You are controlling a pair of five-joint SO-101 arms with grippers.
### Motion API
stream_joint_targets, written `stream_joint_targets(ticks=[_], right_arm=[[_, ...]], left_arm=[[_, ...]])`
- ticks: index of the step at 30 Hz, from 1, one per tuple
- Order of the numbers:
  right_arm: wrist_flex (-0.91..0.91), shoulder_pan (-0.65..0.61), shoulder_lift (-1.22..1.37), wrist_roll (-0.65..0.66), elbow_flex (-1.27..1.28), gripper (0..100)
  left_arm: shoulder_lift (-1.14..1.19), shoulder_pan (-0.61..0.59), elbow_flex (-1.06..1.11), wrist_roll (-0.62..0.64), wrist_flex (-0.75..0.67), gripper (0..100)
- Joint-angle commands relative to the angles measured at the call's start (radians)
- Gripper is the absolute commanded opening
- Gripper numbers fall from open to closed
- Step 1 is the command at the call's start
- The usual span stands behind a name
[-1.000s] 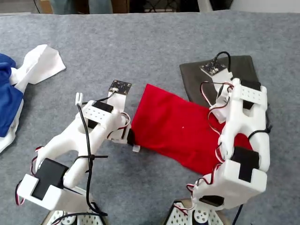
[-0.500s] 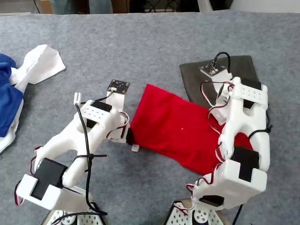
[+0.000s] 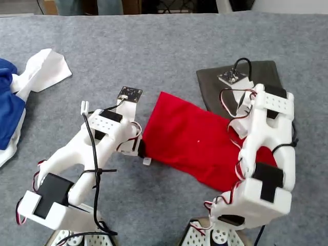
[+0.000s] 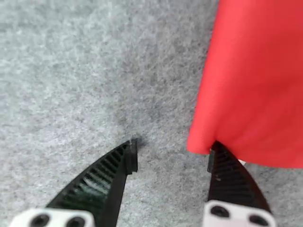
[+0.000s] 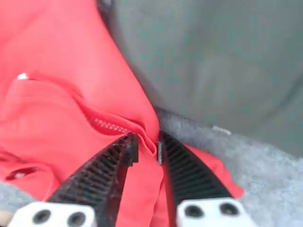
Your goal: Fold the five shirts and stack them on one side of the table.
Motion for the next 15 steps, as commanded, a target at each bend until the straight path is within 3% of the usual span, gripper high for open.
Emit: stream_joint_targets(ticks=[1, 13, 15], right_arm=[[0.021, -0.009, -0.116, -0.009, -0.025, 8.9], [-0.146, -0.008, -0.154, -0.011, 0.147, 9.0], [-0.183, -0.008, -0.16, -0.041, 0.153, 12.9]], left_arm=[[0.002, -0.027, -0.025, 0.011, -0.002, 24], [0.002, -0.027, -0.025, 0.011, -0.002, 24], [0.002, -0.027, -0.025, 0.011, -0.002, 24]])
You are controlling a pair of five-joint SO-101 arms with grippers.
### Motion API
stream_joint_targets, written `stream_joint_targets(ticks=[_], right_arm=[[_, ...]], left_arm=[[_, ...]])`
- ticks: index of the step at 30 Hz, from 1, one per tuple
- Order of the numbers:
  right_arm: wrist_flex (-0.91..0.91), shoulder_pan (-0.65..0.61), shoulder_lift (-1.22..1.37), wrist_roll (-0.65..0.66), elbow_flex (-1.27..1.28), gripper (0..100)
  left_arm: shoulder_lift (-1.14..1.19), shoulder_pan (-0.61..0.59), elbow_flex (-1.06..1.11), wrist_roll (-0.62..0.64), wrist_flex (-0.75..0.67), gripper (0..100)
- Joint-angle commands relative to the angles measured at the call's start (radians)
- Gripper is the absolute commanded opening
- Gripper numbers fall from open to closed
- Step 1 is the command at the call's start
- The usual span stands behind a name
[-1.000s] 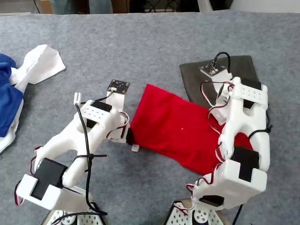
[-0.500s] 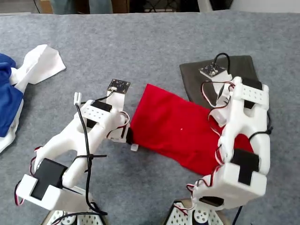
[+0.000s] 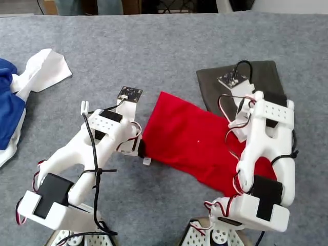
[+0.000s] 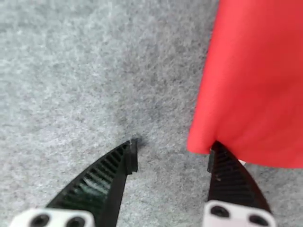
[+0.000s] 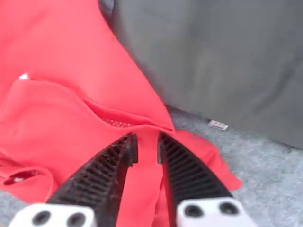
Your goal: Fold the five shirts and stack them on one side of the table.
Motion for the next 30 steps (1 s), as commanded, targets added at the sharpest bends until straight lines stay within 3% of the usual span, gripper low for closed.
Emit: stream_joint_targets(ticks=[1, 4, 9, 18, 30], right_arm=[[-0.068, -0.006, -0.047, -0.057, -0.005, 16.7], [-0.08, -0.009, -0.039, -0.068, -0.015, 26.4], [-0.06, -0.015, -0.039, -0.066, -0.004, 27.0], [0.002, -0.015, -0.039, -0.066, -0.002, 3.8], [0.003, -0.014, -0.038, -0.064, -0.002, 2.9]], left_arm=[[0.002, -0.027, -0.025, 0.011, -0.002, 24], [0.002, -0.027, -0.025, 0.011, -0.002, 24], [0.002, -0.027, -0.025, 0.011, -0.002, 24], [0.002, -0.027, -0.025, 0.011, -0.002, 24], [0.002, -0.027, -0.024, 0.011, -0.002, 24]])
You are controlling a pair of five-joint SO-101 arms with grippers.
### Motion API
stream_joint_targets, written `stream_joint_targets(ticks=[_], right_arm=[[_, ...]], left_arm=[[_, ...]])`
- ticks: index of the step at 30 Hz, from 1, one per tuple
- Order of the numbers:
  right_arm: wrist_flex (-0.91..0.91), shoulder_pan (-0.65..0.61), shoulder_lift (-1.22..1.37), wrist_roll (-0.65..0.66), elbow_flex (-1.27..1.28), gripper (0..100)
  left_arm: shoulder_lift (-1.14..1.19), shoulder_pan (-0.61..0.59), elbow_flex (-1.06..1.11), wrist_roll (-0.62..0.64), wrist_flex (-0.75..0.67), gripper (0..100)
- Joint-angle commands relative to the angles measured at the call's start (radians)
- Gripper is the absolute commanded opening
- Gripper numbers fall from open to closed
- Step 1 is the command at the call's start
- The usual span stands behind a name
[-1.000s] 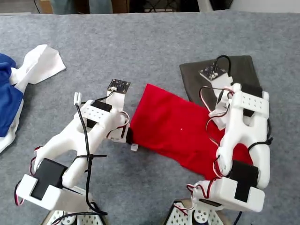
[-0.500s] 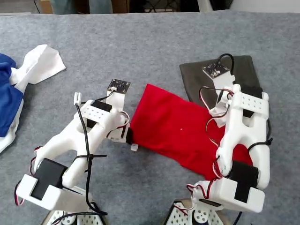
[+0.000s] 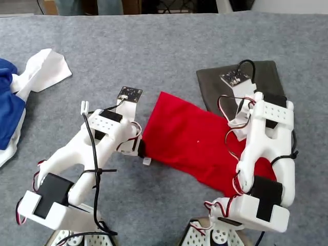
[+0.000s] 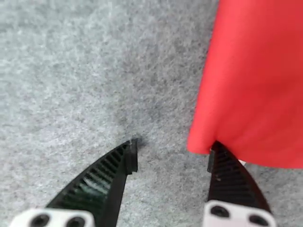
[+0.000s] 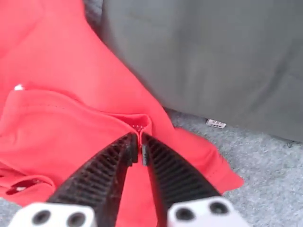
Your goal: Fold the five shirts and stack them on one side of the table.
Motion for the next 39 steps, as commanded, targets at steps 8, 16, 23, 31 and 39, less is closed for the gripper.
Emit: stream_joint_targets(ticks=[8, 16, 23, 31, 39], right_arm=[[-0.018, -0.014, -0.036, 0.063, 0.054, 3.0], [-0.041, -0.014, -0.044, 0.061, 0.065, 11.0], [-0.035, -0.009, -0.047, 0.063, 0.061, 13.8], [-0.037, -0.006, -0.047, 0.063, -0.001, 13.8], [-0.038, -0.005, -0.038, 0.064, -0.015, 13.8]], left_arm=[[0.002, -0.027, -0.024, 0.011, -0.002, 24], [0.002, -0.027, -0.024, 0.011, -0.002, 24], [0.002, -0.027, -0.024, 0.011, -0.002, 24], [0.002, -0.028, -0.025, 0.011, -0.002, 23], [0.002, -0.03, -0.025, 0.011, -0.002, 23]])
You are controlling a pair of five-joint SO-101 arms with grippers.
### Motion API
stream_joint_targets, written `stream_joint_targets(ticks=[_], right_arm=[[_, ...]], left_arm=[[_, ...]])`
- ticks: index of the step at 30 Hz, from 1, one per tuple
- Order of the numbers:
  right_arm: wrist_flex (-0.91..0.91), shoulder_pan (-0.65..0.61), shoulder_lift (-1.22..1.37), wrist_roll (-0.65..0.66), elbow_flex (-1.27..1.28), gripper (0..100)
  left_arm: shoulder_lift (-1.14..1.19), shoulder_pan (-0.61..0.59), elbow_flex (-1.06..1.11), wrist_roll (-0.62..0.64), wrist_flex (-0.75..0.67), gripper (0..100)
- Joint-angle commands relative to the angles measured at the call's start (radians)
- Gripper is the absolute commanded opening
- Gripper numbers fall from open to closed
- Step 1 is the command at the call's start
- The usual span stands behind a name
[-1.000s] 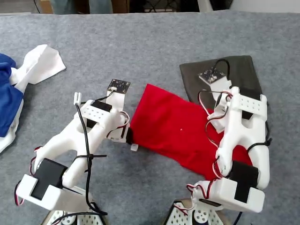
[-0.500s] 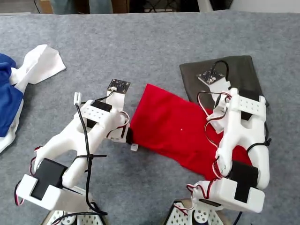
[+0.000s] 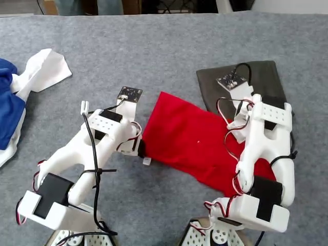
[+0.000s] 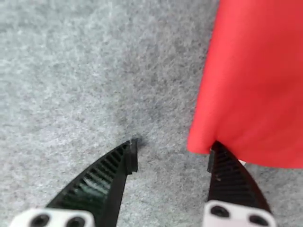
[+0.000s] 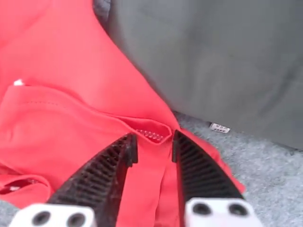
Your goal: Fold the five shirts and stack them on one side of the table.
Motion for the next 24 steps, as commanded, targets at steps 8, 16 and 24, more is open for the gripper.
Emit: stream_joint_targets(ticks=[8, 16, 24], right_arm=[[-0.011, 0.002, -0.036, 0.011, -0.045, 13.8], [-0.008, 0.0, -0.035, 0.035, -0.044, 13.8], [-0.011, 0.0, 0.068, 0.035, -0.051, 13.8]], left_arm=[[0.002, -0.031, -0.025, 0.009, -0.002, 23], [0.002, -0.031, -0.024, 0.009, -0.002, 23], [0.002, -0.031, -0.024, 0.009, -0.002, 23]])
